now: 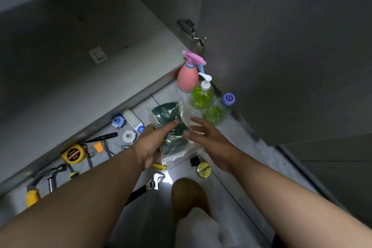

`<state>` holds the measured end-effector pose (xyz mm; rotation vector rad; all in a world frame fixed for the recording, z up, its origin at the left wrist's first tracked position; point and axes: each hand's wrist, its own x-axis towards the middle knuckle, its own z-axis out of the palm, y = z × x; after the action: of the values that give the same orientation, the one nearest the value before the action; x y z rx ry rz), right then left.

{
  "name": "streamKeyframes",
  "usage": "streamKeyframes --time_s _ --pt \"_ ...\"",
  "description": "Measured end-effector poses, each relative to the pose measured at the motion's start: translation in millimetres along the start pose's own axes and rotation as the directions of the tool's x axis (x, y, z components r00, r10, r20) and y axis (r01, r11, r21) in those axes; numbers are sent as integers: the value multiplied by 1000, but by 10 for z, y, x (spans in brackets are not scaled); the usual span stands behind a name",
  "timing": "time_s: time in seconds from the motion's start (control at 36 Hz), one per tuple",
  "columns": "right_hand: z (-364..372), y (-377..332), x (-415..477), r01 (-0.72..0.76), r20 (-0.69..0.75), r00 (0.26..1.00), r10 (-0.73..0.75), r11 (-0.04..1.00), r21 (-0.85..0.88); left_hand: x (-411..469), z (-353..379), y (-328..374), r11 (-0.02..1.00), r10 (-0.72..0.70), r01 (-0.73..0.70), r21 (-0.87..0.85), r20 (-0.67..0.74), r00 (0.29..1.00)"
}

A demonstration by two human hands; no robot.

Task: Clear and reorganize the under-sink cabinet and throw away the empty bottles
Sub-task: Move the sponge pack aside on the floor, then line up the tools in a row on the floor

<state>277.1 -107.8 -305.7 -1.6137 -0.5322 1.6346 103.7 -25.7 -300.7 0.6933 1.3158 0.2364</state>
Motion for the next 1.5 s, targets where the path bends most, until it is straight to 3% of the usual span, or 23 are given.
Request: streamKeyframes --time_s 0.08,0.19,0.36,0.56,0.64,0.72,0.81,0.89,0.97,1.06,1.17,1.25,1.31,1.39,1.5 --pt "-103 184 37 -33 -193 981 27 999 -29 230 22 41 997 0 -4 -72 -48 999" --pt "-265 568 51 -95 -355 934 -43 927 -362 573 93 143 983 -49 37 -180 -60 997" --pt "-324 1025 -53 -122 -210 976 -53 666 -736 1006 274 412 965 -46 27 -259 -68 997" --pt "-106 1064 17 -156 -238 963 -126 459 -875 1200 177 651 971 -12 -10 -239 -91 996" --pt "-52 1032 91 -121 -194 943 -269 267 -956 1237 127 651 954 14 -53 -296 -133 991" --pt "-63 985 184 -19 -72 927 -368 145 -989 1239 139 613 959 38 -73 -274 -131 991" --pt "-105 972 268 125 105 950 -296 49 -991 1198 125 535 980 24 -56 -189 -166 986" --pt "-97 899 361 130 104 965 -241 92 -987 1107 56 439 995 29 -47 -90 -200 979" --pt "-42 770 463 60 -35 945 -326 276 -959 968 -38 366 998 48 -56 -35 -217 975" --pt "22 647 593 25 -147 935 -322 474 -880 844 -168 297 995 97 -88 48 -240 966" --pt "98 595 635 34 -136 950 -280 529 -848 610 -334 109 933 261 -177 314 -253 931" --pt "113 685 451 -41 -192 920 -341 403 -914 401 -447 -103 762 406 -264 591 -119 906" --pt "84 805 255 -112 -224 906 -358 308 -945 300 -505 -276 549 437 -306 778 44 898" --pt "-8 1055 -23 -152 -234 933 -273 290 -945 168 -548 -547 277 447 -284 918 138 884" --pt "-90 1247 -159 -113 -197 966 -169 409 -906 68 -530 -804 230 461 -169 958 46 886"
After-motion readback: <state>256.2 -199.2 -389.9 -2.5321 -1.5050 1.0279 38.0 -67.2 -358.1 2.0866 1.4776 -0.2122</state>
